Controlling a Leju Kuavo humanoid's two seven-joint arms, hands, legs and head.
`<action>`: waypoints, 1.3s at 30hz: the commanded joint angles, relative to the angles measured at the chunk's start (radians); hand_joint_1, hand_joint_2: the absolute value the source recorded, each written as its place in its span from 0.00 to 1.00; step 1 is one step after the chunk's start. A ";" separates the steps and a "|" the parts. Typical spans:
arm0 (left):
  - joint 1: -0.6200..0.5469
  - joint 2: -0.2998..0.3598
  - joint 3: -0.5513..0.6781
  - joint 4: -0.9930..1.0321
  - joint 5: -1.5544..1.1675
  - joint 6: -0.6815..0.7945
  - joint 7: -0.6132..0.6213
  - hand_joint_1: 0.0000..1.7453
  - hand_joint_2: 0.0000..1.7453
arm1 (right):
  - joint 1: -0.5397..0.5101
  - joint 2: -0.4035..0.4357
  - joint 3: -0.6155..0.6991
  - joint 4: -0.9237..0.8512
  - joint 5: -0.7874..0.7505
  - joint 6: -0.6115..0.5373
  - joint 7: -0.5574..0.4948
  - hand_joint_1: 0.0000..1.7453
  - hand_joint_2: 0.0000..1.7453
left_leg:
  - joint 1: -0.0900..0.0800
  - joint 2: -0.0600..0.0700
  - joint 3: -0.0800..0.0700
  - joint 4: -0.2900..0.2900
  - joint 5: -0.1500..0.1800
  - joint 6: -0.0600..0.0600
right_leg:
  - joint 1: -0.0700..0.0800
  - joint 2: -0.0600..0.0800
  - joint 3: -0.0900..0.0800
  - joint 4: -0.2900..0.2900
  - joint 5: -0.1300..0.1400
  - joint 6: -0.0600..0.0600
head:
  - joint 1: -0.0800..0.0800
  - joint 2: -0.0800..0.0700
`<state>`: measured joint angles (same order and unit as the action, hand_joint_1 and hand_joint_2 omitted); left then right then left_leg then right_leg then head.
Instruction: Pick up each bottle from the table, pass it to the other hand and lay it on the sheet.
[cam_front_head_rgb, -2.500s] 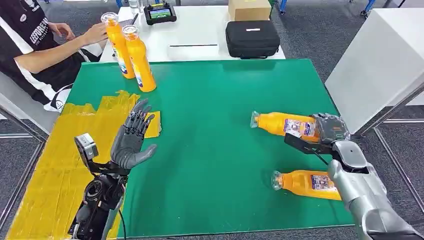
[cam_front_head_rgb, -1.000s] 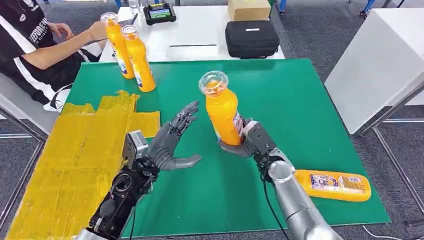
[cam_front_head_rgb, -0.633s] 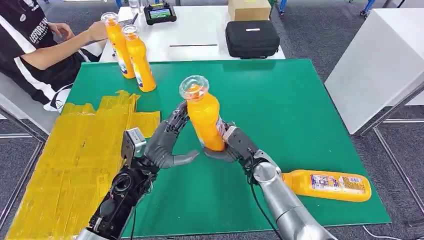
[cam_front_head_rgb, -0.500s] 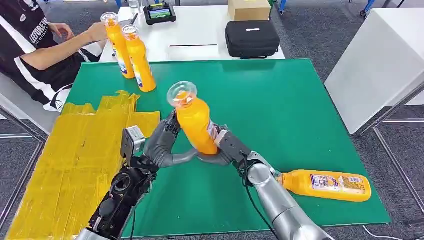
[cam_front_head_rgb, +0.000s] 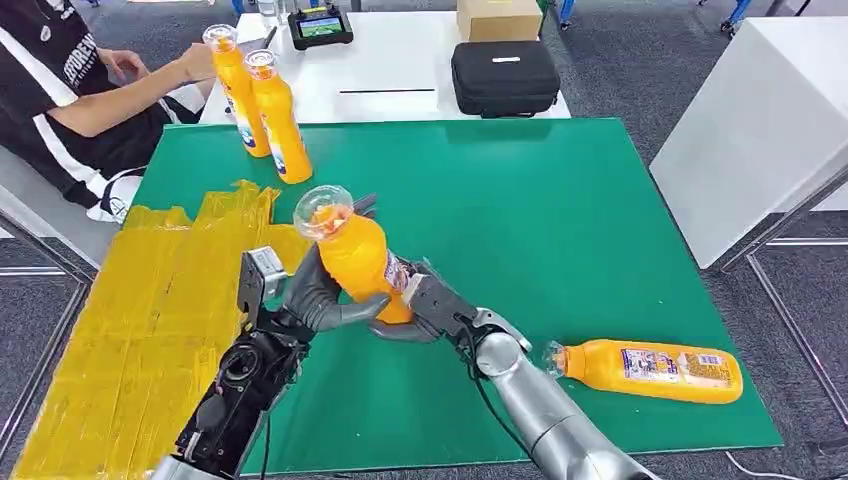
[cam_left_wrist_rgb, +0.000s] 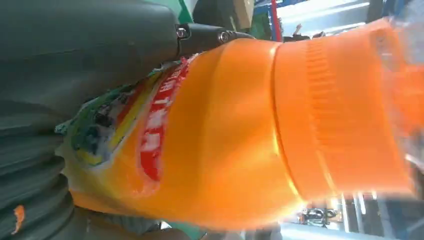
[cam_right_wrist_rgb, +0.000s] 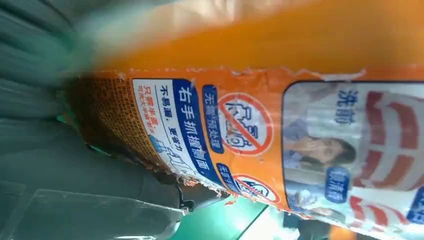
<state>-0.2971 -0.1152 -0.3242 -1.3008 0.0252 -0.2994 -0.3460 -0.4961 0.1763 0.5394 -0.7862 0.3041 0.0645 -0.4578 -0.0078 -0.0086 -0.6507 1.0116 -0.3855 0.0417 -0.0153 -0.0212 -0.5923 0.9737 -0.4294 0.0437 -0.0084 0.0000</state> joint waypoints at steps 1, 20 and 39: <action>-0.041 -0.007 0.021 0.110 0.020 -0.005 0.014 0.00 1.00 | -0.054 0.007 0.094 0.065 0.009 -0.008 0.015 1.00 1.00 | 0.001 0.003 0.005 0.000 -0.002 -0.003 | 0.001 0.003 0.005 -0.001 -0.002 -0.002 | 0.000 0.000; -0.032 -0.016 0.040 0.119 0.055 -0.008 0.016 1.00 1.00 | -0.032 -0.027 0.071 0.037 -0.021 -0.042 0.008 1.00 1.00 | 0.001 0.000 0.006 0.000 -0.002 -0.003 | 0.001 0.001 0.007 -0.001 -0.002 -0.002 | 0.000 0.000; -0.022 -0.002 0.116 0.053 -0.205 0.453 0.006 1.00 1.00 | 0.138 -0.102 -0.049 -0.297 -0.032 -0.177 0.025 0.00 1.00 | 0.001 0.000 0.005 0.000 -0.002 -0.003 | 0.001 0.001 0.005 -0.001 -0.002 -0.002 | 0.000 0.000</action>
<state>-0.2725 -0.1427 -0.2613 -1.2730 0.0594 -0.0938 -0.3342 -0.4301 0.1461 0.5574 -0.8883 0.2704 -0.0743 -0.4467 -0.0077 -0.0084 -0.6507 1.0116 -0.3856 0.0416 -0.0153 -0.0211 -0.5928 0.9736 -0.4295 0.0435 -0.0084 0.0000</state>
